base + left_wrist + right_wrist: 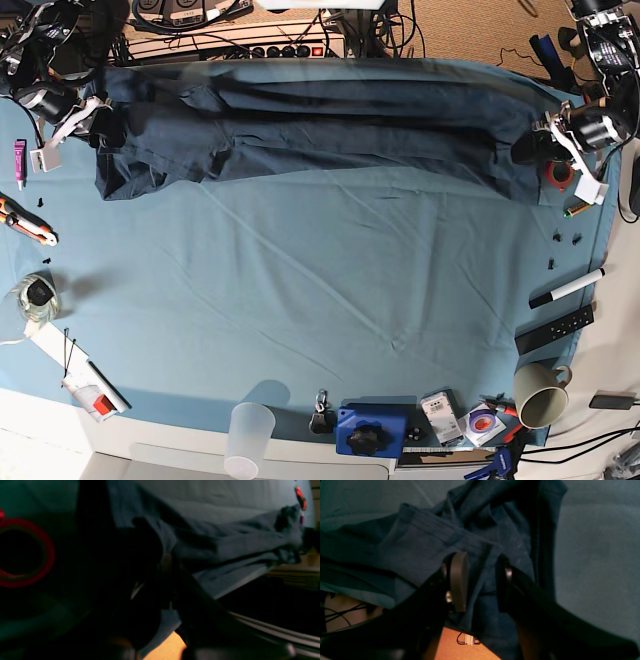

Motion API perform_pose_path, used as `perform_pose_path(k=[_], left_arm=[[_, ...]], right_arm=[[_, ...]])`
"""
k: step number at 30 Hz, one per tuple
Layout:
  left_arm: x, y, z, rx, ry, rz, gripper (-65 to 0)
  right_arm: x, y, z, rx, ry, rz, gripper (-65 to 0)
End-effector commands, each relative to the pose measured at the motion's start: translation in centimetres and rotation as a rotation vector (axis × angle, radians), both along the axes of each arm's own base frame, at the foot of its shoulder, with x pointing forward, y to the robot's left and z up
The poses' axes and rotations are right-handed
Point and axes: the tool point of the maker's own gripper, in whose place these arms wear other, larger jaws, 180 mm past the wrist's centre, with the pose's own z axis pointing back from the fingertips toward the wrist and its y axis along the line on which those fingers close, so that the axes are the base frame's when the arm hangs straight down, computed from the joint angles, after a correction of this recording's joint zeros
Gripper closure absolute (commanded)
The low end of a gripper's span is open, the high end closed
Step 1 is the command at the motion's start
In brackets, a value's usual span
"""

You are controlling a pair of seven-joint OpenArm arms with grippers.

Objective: Fold the T-shirt properly
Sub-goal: 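Pull both grippers outward along the shirt, stretching the folded strip, then lift the shirt end with the left gripper and fold it toward the right gripper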

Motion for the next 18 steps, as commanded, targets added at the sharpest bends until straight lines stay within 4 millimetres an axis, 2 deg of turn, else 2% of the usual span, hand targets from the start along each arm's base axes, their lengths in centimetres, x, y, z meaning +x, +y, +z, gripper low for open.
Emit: perform_pose_path(k=[1, 5, 11, 16, 18], left_arm=[[0.8, -0.1, 1.8, -0.006, -0.060, -0.021, 0.0], [1.1, -1.3, 3.8, 0.023, -0.143, -0.081, 0.0], [0.7, -5.6, 8.0, 0.005, -0.334, -0.170, 0.0], [-0.4, -8.1, 9.7, -0.030, -0.400, -0.164, 0.0], [-0.5, -9.0, 9.8, -0.042, -0.407, -0.167, 0.0]], right_arm=[[0.7, -0.5, 1.4, -0.019, -0.046, 0.006, -19.0], [0.7, -0.5, 1.4, -0.019, -0.047, 0.006, -19.0], [0.8, -0.5, 1.4, -0.019, -0.048, 0.006, -19.0], [0.9, -0.5, 1.4, -0.020, -0.050, 0.006, -19.0], [0.9, -0.5, 1.5, -0.019, -0.052, 0.006, -19.0]])
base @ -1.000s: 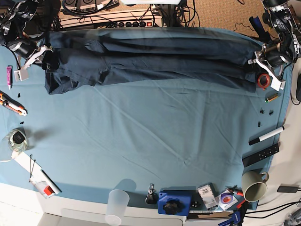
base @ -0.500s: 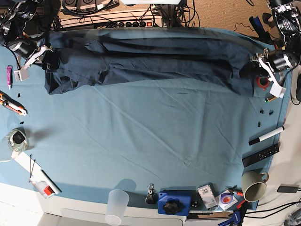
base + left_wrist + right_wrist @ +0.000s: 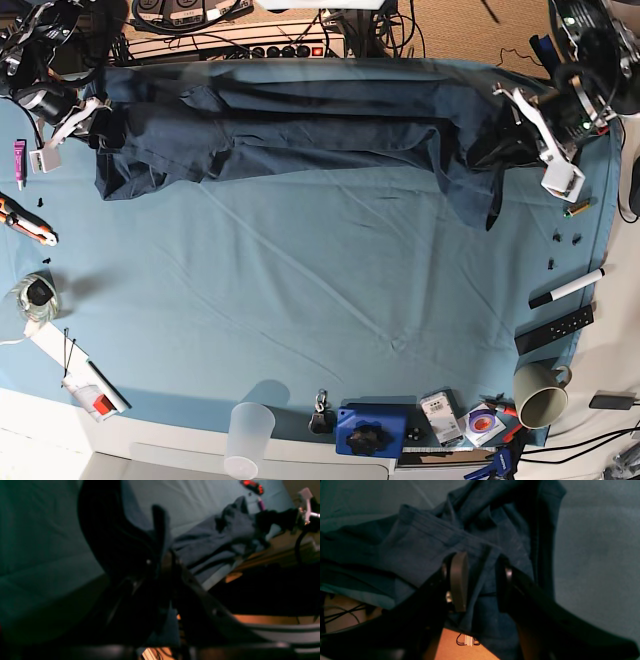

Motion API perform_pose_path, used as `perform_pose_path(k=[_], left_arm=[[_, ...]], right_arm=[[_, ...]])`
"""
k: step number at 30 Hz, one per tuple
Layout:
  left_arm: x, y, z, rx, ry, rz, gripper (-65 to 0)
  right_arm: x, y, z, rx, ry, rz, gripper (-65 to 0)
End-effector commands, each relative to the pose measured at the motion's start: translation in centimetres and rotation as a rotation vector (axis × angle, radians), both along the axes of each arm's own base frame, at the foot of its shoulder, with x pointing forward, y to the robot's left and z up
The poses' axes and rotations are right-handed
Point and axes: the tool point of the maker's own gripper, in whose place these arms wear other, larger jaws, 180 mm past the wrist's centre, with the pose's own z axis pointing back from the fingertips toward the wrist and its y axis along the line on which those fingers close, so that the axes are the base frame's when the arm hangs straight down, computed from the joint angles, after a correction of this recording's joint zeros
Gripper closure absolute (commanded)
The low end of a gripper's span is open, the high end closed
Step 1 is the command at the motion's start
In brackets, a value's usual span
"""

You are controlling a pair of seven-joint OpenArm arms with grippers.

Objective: Fold the T-shirt properly
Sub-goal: 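Lift the shirt end with the left gripper and fold it toward the right gripper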

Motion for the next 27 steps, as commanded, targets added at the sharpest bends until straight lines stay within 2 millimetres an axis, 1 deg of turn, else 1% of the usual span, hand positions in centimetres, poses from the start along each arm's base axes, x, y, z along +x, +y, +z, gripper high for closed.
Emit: perform_pose_path(k=[1, 3, 7, 9, 13, 16, 18, 22, 27], left_arm=[[0.4, -0.7, 0.7, -0.008, -0.036, -0.013, 0.0], [0.5, -2.0, 0.0, 0.009, -0.030, -0.038, 0.0], [0.3, -5.8, -1.3, 0.036, -0.006, -0.135, 0.0], [0.1, -7.3, -1.8, 0.041, 0.005, -0.163, 0.0], [0.0, -10.6, -1.7, -0.016, 0.010, -0.169, 0.0], [-0.1, -13.1, -1.3, -0.050, -0.011, -0.189, 0.0], [0.0, -14.4, -1.2, -0.041, -0.028, -0.201, 0.0], [-0.1, -16.7, -1.7, -0.010, -0.034, -0.235, 0.0], [-0.3, -19.1, -2.2, 0.020, -0.017, -0.232, 0.0]], right_arm=[[0.8, -0.4, 1.4, -0.016, -0.048, 0.008, -19.0], [0.8, -0.4, 1.4, -0.016, -0.048, 0.008, -19.0], [0.7, -0.4, 1.4, -0.016, -0.047, 0.008, -19.0], [0.7, -0.4, 1.4, -0.016, -0.048, 0.008, -19.0], [0.7, -0.4, 1.4, -0.016, -0.048, 0.008, -19.0], [0.7, -0.4, 1.4, -0.016, -0.047, 0.008, -19.0], [0.7, -0.4, 1.4, -0.016, -0.048, 0.007, -19.0], [0.8, -0.4, 1.4, -0.016, -0.048, 0.008, -19.0], [0.8, -0.4, 1.4, -0.016, -0.048, 0.008, -19.0]])
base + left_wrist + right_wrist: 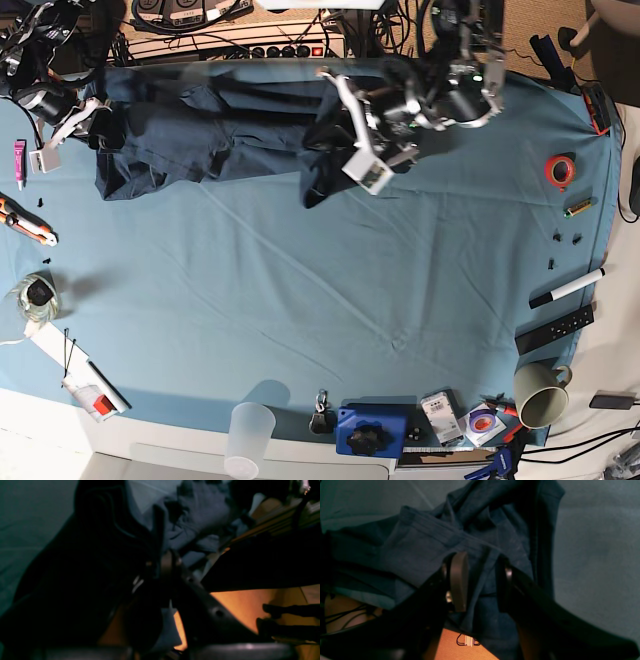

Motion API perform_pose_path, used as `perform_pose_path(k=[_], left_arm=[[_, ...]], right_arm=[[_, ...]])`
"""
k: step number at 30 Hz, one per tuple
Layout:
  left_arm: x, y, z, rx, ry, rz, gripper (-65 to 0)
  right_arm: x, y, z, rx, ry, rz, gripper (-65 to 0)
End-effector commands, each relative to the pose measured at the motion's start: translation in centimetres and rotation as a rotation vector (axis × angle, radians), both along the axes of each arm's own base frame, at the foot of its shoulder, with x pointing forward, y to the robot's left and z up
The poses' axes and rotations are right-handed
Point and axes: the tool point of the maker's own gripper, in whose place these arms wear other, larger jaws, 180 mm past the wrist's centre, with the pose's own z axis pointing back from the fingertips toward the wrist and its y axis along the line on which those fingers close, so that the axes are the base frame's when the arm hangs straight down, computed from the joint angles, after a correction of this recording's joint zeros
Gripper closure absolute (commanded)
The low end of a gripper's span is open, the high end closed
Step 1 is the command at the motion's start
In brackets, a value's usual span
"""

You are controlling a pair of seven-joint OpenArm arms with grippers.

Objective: Fold the T-shirt properly
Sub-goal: 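Lift the shirt end with the left gripper and fold it toward the right gripper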

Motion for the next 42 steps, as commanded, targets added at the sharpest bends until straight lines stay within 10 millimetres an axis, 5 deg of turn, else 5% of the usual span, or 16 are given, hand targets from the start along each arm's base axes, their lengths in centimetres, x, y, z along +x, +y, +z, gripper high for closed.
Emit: perform_pose_path(k=[1, 7, 10, 12, 20, 28, 36, 42], left_arm=[[0.7, -0.7, 1.6, -0.052, -0.043, 0.021, 0.0], [0.3, -2.3, 1.6, -0.033, -0.049, 0.013, -1.9], [-0.5, -3.3, 2.0, -0.045, -0.055, -0.031, -25.6], [-1.2, -4.0, 2.1, -0.053, -0.058, -0.067, -30.1], [-1.2, -4.1, 4.1, -0.076, -0.082, -0.047, -29.0], [2.0, 0.7, 1.1, 0.213, -0.107, 0.176, 0.0], [1.1, 0.8, -3.8, 0.309, -0.009, 0.149, 0.0], [-0.7, -1.9, -2.9, 0.185, 0.006, 0.006, 0.0]], right_arm=[[0.7, -0.5, 1.3, -0.019, -0.046, 0.007, -19.0], [0.7, -0.5, 1.3, -0.019, -0.045, 0.007, -19.0], [0.7, -0.5, 1.3, -0.019, -0.046, 0.007, -19.0], [0.7, -0.5, 1.3, -0.019, -0.046, 0.007, -19.0], [0.7, -0.5, 1.3, -0.020, -0.045, 0.007, -19.0], [0.7, -0.5, 1.4, -0.019, -0.046, 0.007, -19.0], [0.7, -0.5, 1.3, -0.019, -0.046, 0.007, -19.0], [0.8, -0.5, 1.4, -0.018, -0.051, 0.005, -19.0]])
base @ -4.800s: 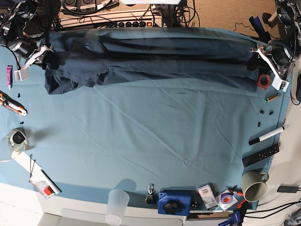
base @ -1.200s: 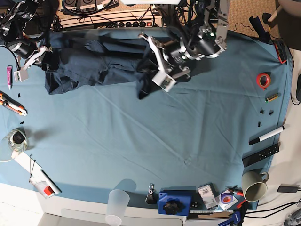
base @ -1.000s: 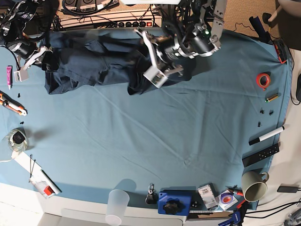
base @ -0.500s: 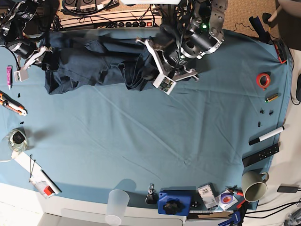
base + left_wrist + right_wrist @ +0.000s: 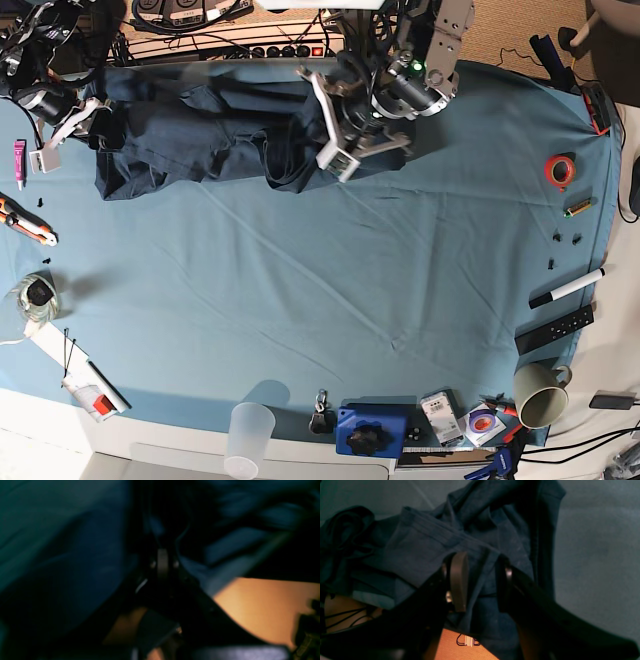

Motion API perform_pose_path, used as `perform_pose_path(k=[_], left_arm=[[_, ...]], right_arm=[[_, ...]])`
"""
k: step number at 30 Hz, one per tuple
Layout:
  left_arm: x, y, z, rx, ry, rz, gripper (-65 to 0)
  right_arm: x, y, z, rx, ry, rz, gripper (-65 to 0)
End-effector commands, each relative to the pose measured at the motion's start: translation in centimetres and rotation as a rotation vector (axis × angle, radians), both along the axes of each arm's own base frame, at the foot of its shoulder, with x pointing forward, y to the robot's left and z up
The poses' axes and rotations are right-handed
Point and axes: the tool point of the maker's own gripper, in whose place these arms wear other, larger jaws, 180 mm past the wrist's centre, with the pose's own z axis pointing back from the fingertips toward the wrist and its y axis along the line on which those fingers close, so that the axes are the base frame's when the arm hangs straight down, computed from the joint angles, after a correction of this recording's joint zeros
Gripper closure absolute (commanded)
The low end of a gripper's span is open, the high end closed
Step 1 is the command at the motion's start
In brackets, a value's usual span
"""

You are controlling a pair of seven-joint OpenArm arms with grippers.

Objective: Fold the T-shirt properly
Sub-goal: 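Lift the shirt end with the left gripper and fold it toward the right gripper, then press the folded end down with the left gripper onto the shirt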

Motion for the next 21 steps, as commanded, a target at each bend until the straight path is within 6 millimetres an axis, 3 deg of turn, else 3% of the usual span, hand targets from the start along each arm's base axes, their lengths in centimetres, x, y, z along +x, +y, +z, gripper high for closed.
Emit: perform_pose_path(k=[1, 6, 10, 12, 17, 21], left_arm=[[0.0, -1.1, 1.5, -0.075, -0.019, -0.015, 0.0], [-1.1, -3.0, 3.5, -0.229, 0.009, -0.074, 0.0], [-1.6, -3.0, 3.2, -0.216, 0.034, -0.097, 0.0], [-1.6, -3.0, 4.1, -0.228, 0.020, -0.104, 0.0], [1.3, -1.1, 7.9, -0.193, -0.169, 0.011, 0.0], [3.1, 1.0, 6.8, -0.079, -0.212, 0.121, 0.0]], right_arm=[[0.8, -0.5, 1.4, -0.018, -0.053, 0.005, -19.0], [0.9, -0.5, 1.5, -0.018, -0.054, 0.004, -19.0], [0.9, -0.5, 1.5, -0.018, -0.057, 0.003, -19.0], [0.9, -0.5, 1.5, -0.017, -0.059, 0.003, -19.0], [0.9, -0.5, 1.5, -0.018, -0.061, 0.002, -19.0], [0.9, -0.5, 1.6, -0.017, -0.061, 0.002, -19.0]])
